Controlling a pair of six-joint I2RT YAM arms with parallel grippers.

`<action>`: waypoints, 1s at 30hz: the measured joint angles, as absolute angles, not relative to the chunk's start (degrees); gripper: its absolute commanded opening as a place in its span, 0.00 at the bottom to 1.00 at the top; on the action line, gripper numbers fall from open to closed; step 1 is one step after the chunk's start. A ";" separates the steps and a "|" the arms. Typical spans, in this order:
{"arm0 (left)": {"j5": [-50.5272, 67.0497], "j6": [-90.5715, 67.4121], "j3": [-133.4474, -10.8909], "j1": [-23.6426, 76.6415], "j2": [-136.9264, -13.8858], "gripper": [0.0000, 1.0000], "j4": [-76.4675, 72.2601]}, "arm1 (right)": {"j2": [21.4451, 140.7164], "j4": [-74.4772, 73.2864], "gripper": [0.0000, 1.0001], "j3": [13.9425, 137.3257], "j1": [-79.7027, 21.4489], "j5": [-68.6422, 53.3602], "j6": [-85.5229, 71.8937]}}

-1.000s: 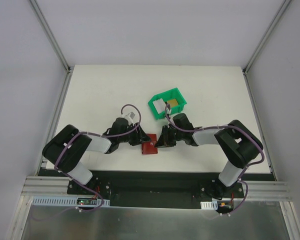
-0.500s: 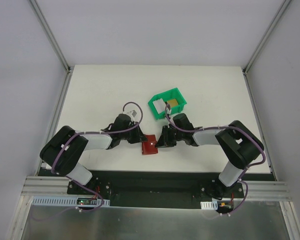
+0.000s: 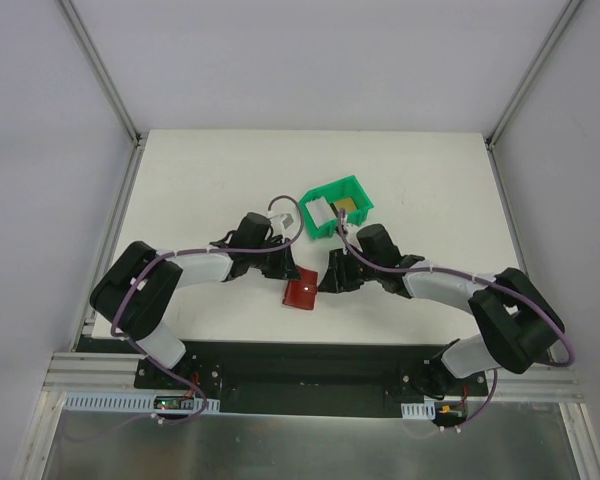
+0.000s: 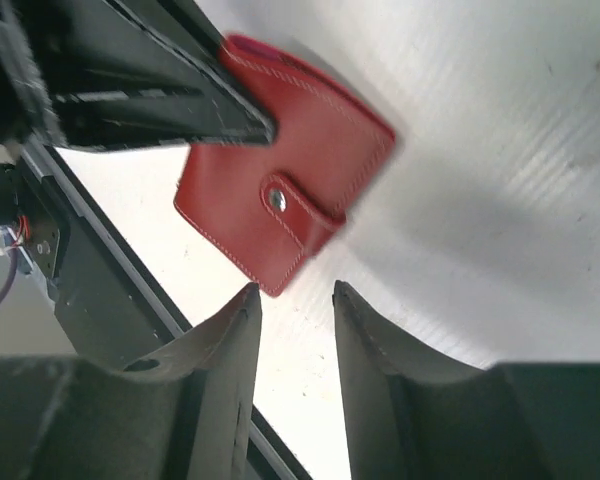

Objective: Put the credit cards into the card holder
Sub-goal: Open the card holder at the center of the board.

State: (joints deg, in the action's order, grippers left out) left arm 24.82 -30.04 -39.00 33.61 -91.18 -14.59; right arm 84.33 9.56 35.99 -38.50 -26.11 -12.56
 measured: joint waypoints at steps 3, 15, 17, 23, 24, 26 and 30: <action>30.41 -25.19 -41.63 33.54 -93.67 0.00 -13.15 | 83.44 9.37 0.40 36.91 -38.50 -26.65 -8.67; 40.47 -15.29 -44.23 32.91 -96.77 0.00 -10.76 | 92.20 10.98 0.44 40.29 -38.48 -33.56 -3.42; 40.93 -14.94 -44.23 32.73 -97.12 0.00 -10.66 | 92.88 11.88 0.44 40.29 -38.41 -34.94 -3.38; 42.13 -15.33 -43.86 31.55 -97.43 0.00 -11.07 | 94.61 15.05 0.43 39.88 -38.00 -38.81 -3.40; 42.37 -15.59 -43.57 31.38 -97.43 0.00 -11.53 | 94.70 15.38 0.42 39.70 -38.00 -39.35 -3.40; 42.96 -15.94 -43.22 30.98 -97.45 0.00 -12.29 | 94.87 16.10 0.41 39.27 -38.20 -40.97 -3.38; 43.55 -16.75 -43.16 30.63 -97.62 0.00 -13.19 | 95.18 16.51 0.40 38.87 -38.92 -42.94 -3.33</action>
